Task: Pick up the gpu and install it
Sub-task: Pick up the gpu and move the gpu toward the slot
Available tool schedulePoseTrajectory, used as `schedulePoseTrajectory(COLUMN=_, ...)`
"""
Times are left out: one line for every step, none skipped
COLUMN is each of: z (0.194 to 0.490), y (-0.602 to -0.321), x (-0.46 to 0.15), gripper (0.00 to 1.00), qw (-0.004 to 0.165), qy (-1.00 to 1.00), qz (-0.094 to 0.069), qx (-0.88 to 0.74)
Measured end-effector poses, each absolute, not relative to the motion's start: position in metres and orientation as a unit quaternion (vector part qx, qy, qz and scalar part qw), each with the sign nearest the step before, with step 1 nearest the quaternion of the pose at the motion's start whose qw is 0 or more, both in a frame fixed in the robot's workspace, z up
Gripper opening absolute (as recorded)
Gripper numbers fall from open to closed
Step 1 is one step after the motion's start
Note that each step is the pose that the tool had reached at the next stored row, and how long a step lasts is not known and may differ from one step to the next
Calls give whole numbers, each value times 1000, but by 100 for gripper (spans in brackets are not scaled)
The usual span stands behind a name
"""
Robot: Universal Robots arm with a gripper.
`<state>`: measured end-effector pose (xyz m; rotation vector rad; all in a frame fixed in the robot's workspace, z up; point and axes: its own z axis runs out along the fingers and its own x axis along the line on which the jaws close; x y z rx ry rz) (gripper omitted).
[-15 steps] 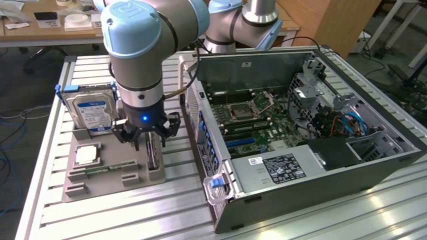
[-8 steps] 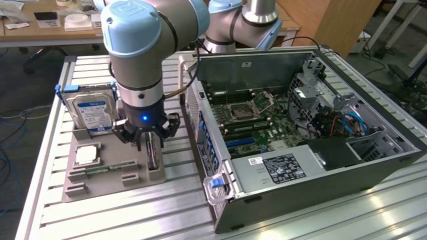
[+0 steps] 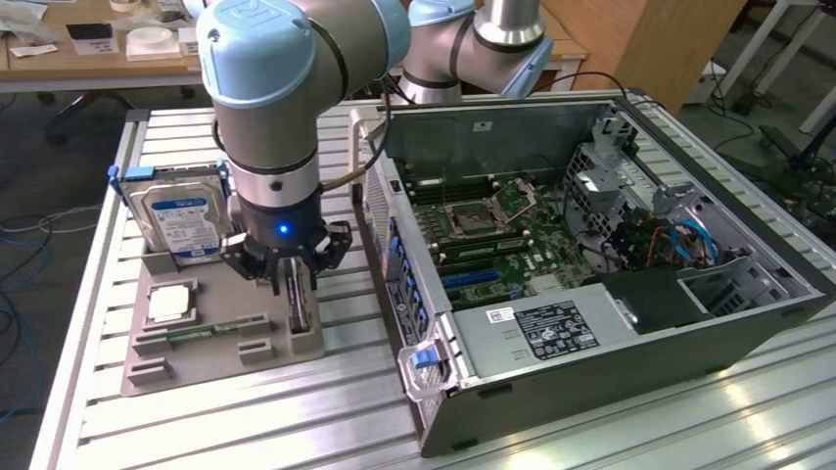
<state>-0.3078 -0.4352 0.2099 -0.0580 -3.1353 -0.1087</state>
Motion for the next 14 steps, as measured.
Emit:
schedulePoseTrajectory(z=210, y=-435, x=-308, gripper=50, qw=2, qy=-999, qz=-35, qx=-19)
schedulePoseTrajectory(z=210, y=-435, x=-308, gripper=48, qw=2, qy=-999, qz=-35, qx=-19)
schedulePoseTrajectory(z=210, y=-435, x=-308, gripper=48, qw=2, qy=-999, qz=-35, qx=-19)
schedulePoseTrajectory(z=210, y=-435, x=-308, gripper=41, qw=2, qy=-999, qz=-35, qx=-18)
schedulePoseTrajectory(z=210, y=-435, x=-308, gripper=41, qw=2, qy=-999, qz=-35, qx=-18)
schedulePoseTrajectory(z=210, y=-435, x=-307, gripper=41, qw=2, qy=-999, qz=-35, qx=-18)
schedulePoseTrajectory(z=210, y=-435, x=-307, gripper=40, qw=2, qy=-999, qz=-35, qx=-18)
schedulePoseTrajectory(z=210, y=-435, x=-307, gripper=40, qw=2, qy=-999, qz=-35, qx=-18)
schedulePoseTrajectory(z=210, y=-435, x=-307, gripper=33, qw=2, qy=-999, qz=-35, qx=-19)
schedulePoseTrajectory(z=210, y=-435, x=-306, gripper=33, qw=2, qy=-999, qz=-35, qx=-19)
schedulePoseTrajectory(z=210, y=-435, x=-306, gripper=33, qw=2, qy=-999, qz=-35, qx=-18)
schedulePoseTrajectory(z=210, y=-435, x=-306, gripper=33, qw=2, qy=-999, qz=-35, qx=-18)
schedulePoseTrajectory(z=210, y=-435, x=-305, gripper=33, qw=2, qy=-999, qz=-35, qx=-18)
schedulePoseTrajectory(z=210, y=-435, x=-305, gripper=31, qw=2, qy=-999, qz=-35, qx=-18)
